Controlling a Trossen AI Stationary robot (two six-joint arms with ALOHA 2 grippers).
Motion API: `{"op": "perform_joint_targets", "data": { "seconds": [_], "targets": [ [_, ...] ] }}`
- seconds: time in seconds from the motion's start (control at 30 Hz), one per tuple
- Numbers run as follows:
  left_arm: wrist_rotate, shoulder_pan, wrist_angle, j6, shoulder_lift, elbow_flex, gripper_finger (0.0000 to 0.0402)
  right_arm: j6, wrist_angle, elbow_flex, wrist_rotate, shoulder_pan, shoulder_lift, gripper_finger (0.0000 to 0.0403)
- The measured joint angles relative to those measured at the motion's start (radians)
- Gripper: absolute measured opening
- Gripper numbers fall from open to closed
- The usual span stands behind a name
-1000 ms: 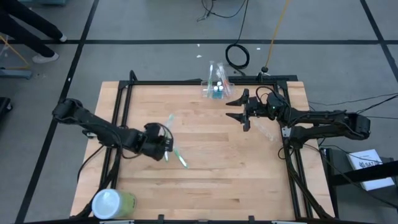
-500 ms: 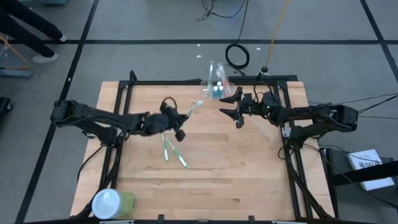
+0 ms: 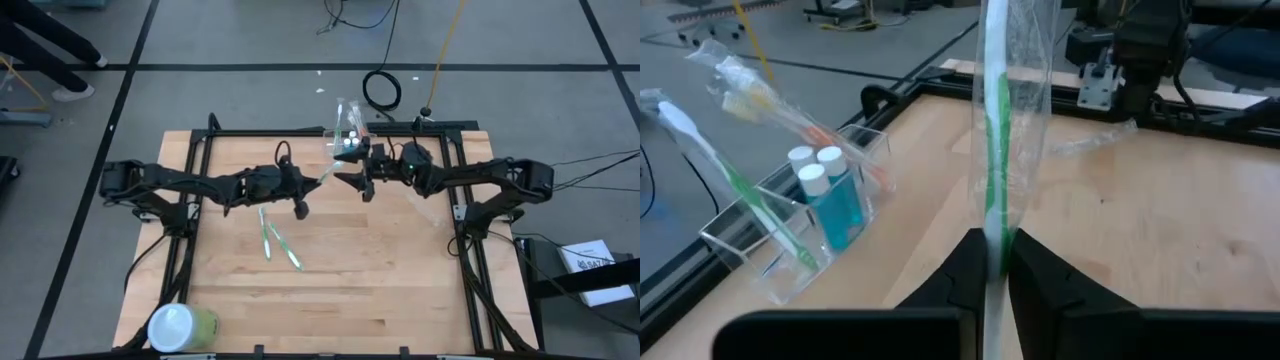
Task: Pick & Place toothbrushing station
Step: Put the green toothbrush into the transparent organizer
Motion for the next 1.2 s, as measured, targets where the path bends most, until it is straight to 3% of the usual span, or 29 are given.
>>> {"op": "perform_joint_targets", "data": {
  "seconds": [0.23,0.63,0.9,1.0,1.2],
  "targets": [
    [0.002,0.001,0.003,0.019,0.002,0.0,0.003,0.0,0.002,0.043,0.003,0.0,0.034,0.0233],
    [-0.001,0.001,0.004,0.023,0.001,0.0,0.003,0.0,-0.042,0.051,-0.004,0.0,0.026,0.0096],
    [-0.013,0.0,0.028,0.034,0.001,0.0,0.0038,-0.008,-0.045,0.051,0.0,-0.001,0.026,0.0026],
    [-0.02,-0.003,0.051,0.058,0.001,0.0,0.0078,-0.01,-0.049,0.051,0.002,-0.002,0.025,0.0017],
    [-0.029,-0.026,0.101,0.085,-0.015,0.0,0.0208,-0.005,-0.052,0.05,-0.005,-0.02,0.026,0.0028]
  ]
}}
